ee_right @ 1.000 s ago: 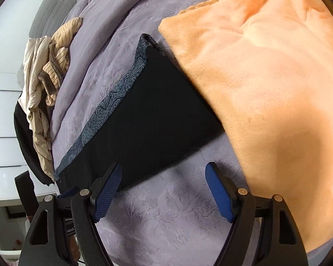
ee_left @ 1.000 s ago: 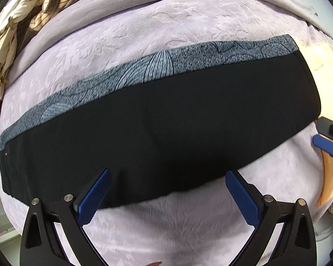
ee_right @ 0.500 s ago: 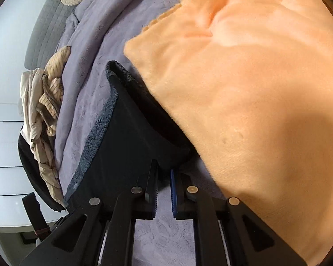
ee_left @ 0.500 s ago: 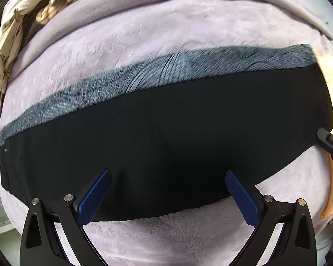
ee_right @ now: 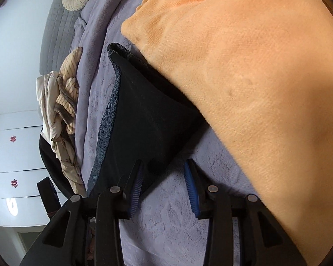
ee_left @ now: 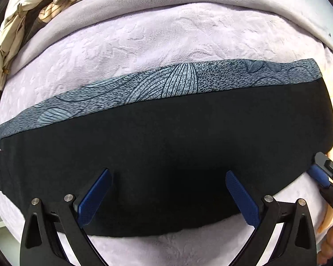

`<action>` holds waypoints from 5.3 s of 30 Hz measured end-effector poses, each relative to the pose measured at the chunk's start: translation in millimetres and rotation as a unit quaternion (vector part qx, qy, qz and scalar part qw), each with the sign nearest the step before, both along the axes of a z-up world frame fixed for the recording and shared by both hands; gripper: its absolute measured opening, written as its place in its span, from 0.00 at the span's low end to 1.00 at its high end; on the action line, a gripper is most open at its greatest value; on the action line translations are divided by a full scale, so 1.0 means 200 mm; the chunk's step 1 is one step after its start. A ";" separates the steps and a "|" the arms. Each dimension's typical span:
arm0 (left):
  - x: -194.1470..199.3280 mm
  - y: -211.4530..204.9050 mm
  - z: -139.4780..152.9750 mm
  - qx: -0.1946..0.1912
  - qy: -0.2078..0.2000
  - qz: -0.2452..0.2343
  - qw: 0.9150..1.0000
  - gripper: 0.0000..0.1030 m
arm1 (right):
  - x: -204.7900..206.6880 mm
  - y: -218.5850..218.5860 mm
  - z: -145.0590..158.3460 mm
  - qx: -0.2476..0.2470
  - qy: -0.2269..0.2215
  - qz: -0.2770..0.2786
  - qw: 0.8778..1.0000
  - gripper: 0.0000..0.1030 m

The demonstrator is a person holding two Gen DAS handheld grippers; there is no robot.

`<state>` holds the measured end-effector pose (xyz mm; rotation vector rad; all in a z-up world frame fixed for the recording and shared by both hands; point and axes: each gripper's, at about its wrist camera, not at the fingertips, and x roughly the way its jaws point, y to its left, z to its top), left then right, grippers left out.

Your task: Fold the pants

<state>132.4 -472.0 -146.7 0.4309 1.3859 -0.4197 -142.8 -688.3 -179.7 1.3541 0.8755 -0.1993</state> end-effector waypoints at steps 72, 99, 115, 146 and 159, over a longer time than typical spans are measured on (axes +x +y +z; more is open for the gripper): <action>0.15 1.31 0.33 -0.152 0.016 0.072 0.986 0.64 | 0.83 1.55 0.40 -0.098 0.011 0.176 0.979 0.55; 0.19 0.92 0.19 -0.082 -0.043 0.036 0.995 0.64 | 0.83 1.27 0.39 -0.066 -0.046 0.224 0.971 0.58; 0.33 0.67 0.01 -0.047 -0.033 0.021 0.998 0.64 | 1.03 0.78 0.16 -0.090 0.037 0.201 0.975 0.33; 0.09 1.68 0.19 -0.019 -0.014 0.156 0.987 0.86 | 1.08 1.95 0.32 -0.247 0.095 0.405 0.875 0.38; 0.01 1.81 0.22 -0.041 0.007 0.155 0.987 0.88 | 0.88 2.08 0.47 -0.277 0.121 0.398 0.866 0.84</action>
